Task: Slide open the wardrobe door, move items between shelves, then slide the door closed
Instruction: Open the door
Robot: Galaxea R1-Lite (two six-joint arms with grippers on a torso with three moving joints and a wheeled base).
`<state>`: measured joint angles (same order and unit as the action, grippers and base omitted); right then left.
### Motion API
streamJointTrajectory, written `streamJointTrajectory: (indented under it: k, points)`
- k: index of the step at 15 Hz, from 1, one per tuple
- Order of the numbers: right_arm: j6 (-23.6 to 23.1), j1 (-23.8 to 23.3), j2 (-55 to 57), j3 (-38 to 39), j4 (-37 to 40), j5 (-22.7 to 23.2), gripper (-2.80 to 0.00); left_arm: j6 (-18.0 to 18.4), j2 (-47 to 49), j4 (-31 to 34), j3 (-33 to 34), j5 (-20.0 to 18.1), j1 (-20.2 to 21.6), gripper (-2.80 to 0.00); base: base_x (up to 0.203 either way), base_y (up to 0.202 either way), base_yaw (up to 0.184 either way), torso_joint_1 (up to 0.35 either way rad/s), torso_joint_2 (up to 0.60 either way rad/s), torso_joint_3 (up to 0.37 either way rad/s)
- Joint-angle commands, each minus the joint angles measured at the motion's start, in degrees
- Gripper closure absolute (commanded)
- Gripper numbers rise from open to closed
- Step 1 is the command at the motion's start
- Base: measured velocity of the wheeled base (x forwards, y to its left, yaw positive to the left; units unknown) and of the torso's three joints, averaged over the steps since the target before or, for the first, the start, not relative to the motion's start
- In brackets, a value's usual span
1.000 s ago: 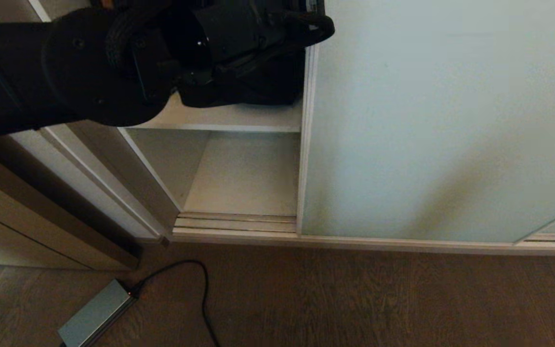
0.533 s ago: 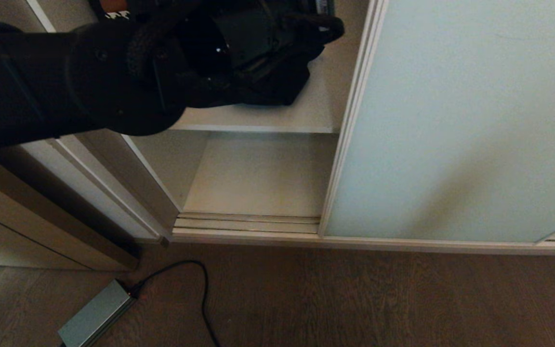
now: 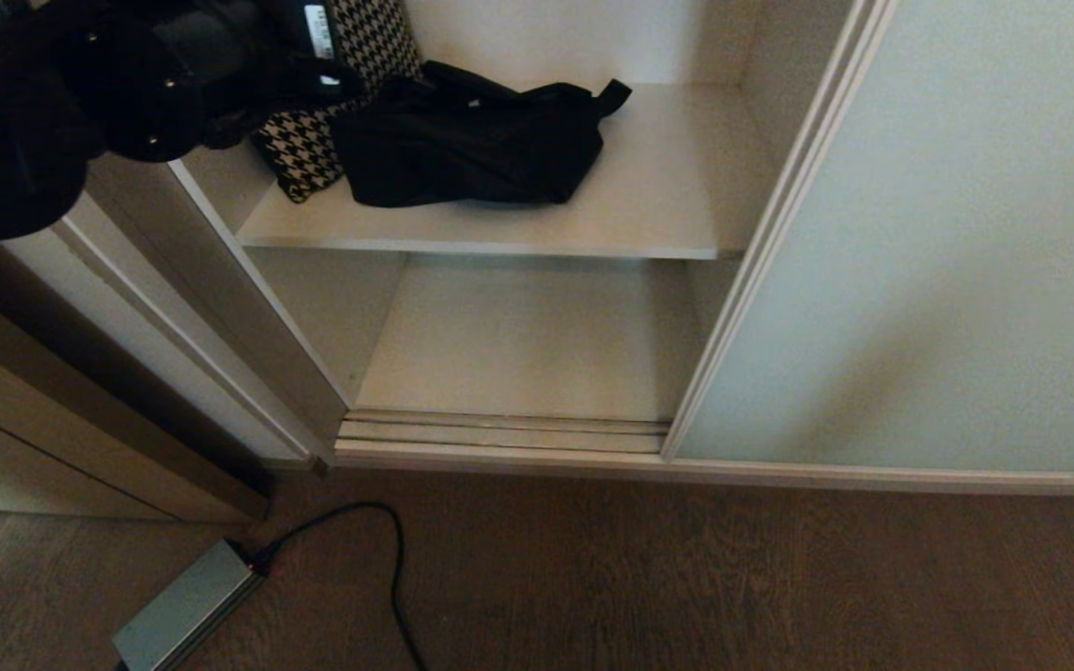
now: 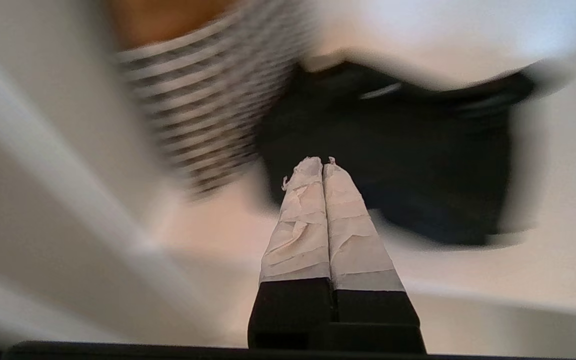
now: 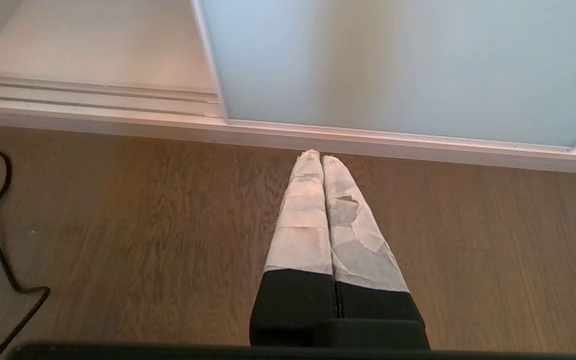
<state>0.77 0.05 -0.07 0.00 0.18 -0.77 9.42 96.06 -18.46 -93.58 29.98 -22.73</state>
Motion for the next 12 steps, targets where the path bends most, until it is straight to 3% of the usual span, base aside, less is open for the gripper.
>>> streamJointTrajectory:
  k: [1,7,12]
  points:
    - [0.0,0.0,0.0,0.0,0.0,0.0,0.00,0.3,-10.4,-0.1,10.9,0.4,5.9,0.00,0.000,0.000,0.000,0.000,0.00,0.000]
    - [0.0,0.0,0.0,0.0,0.0,0.0,0.00,-0.2,-43.4,0.1,47.3,0.7,12.3,0.00,0.000,0.000,0.000,0.000,0.00,0.000]
    - [0.0,0.0,0.0,0.1,0.0,0.0,0.00,-0.3,-67.1,1.1,71.5,0.0,16.5,0.00,0.000,0.000,0.000,0.000,0.00,0.000]
